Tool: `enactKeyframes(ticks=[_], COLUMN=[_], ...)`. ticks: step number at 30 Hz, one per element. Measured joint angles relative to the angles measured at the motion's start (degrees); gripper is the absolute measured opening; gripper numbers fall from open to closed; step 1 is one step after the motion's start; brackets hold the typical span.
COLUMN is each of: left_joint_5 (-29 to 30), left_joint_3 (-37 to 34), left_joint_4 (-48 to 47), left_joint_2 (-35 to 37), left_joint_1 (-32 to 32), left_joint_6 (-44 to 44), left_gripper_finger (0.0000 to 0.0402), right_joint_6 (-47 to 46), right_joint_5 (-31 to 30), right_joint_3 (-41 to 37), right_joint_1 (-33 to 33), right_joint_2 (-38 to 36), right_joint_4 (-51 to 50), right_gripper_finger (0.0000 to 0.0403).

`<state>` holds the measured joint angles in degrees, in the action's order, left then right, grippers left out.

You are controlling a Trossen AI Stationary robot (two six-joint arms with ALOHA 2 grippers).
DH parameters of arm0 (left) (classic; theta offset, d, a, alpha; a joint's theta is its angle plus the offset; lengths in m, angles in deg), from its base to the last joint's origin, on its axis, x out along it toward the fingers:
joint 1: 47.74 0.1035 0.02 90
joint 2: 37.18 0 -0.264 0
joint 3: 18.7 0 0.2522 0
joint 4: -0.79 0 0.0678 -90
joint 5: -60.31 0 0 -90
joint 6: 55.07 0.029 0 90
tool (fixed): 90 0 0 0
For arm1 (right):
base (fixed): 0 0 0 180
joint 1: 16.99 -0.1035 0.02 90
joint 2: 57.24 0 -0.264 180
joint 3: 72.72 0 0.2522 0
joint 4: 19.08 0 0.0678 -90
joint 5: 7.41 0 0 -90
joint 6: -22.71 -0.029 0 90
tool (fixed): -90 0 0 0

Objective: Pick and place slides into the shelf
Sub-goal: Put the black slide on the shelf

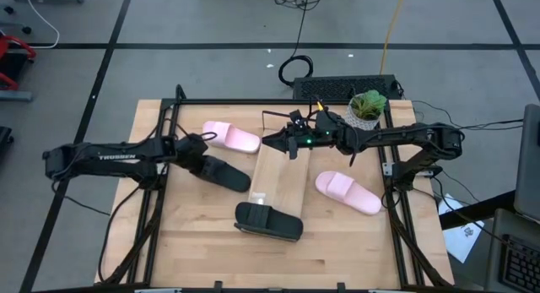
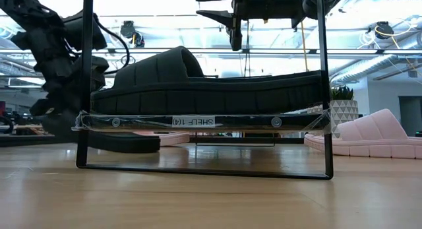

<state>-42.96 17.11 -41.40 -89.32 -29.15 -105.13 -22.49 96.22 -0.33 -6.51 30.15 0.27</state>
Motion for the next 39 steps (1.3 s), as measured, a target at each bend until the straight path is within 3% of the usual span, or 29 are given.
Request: enactKeyframes(ticks=[17, 25, 28, 33, 39], left_joint_5=[-3.69, -1.4, 1.49, 2.87, 1.74], left_joint_3=[3.17, 6.56, 6.56, 6.56, 6.53], left_joint_4=[-3.19, -18.92, -22.78, -20.92, -20.82], left_joint_2=[14.39, 20.22, 20.77, 20.17, 17.71], left_joint_1=[2.29, 2.27, 2.3, 2.3, 2.3], left_joint_6=[-7.1, -9.29, -10.59, -10.03, -9.03], left_gripper_finger=[0.0005, 0.0004, 0.0004, 0.0005, 0.0008], right_joint_6=[0.89, 0.89, 0.89, 0.91, 0.89], right_joint_5=[-0.02, -0.02, -0.02, -0.02, -0.02], right_joint_3=[0.0, 0.0, 0.0, 0.0, -0.01], right_joint_1=[0.0, 0.0, 0.0, 0.0, 0.0], right_joint_2=[0.0, 0.0, 0.0, 0.0, 0.0], right_joint_4=[-2.12, -2.12, -2.13, -2.12, -2.12], right_gripper_finger=[0.0093, 0.0093, 0.0093, 0.0093, 0.0093])
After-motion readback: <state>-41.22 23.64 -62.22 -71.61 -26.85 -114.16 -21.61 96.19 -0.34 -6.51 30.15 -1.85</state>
